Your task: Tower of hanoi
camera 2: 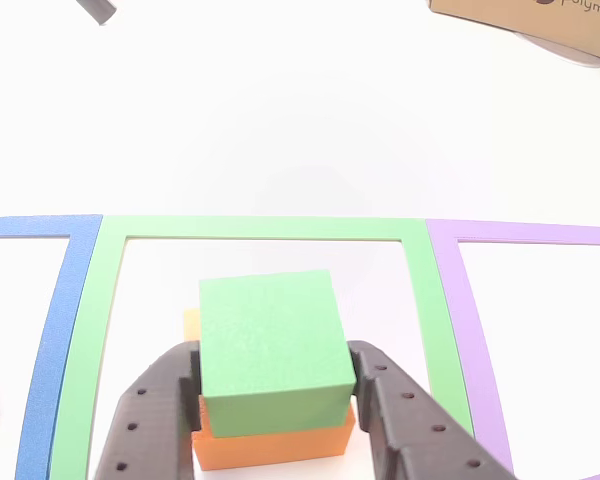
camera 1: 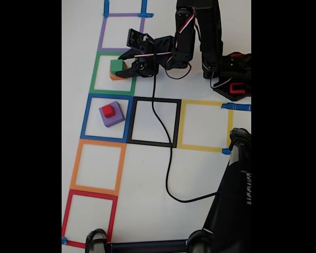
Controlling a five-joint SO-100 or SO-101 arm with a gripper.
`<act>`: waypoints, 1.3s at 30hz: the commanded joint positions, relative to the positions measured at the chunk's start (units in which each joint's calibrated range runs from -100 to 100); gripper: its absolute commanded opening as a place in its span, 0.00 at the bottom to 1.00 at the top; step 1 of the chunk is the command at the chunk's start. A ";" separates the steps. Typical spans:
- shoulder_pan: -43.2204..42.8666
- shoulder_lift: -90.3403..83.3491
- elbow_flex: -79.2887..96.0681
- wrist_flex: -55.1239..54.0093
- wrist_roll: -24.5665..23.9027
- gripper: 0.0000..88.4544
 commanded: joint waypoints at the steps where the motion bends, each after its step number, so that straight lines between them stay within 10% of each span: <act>1: -1.08 -0.09 -1.39 -1.26 0.36 0.07; 15: -1.27 -16.80 -0.39 12.83 0.36 0.03; 27: 2.38 -59.68 -12.93 79.55 0.36 0.01; 39: 7.27 -50.72 -75.84 137.21 0.36 0.01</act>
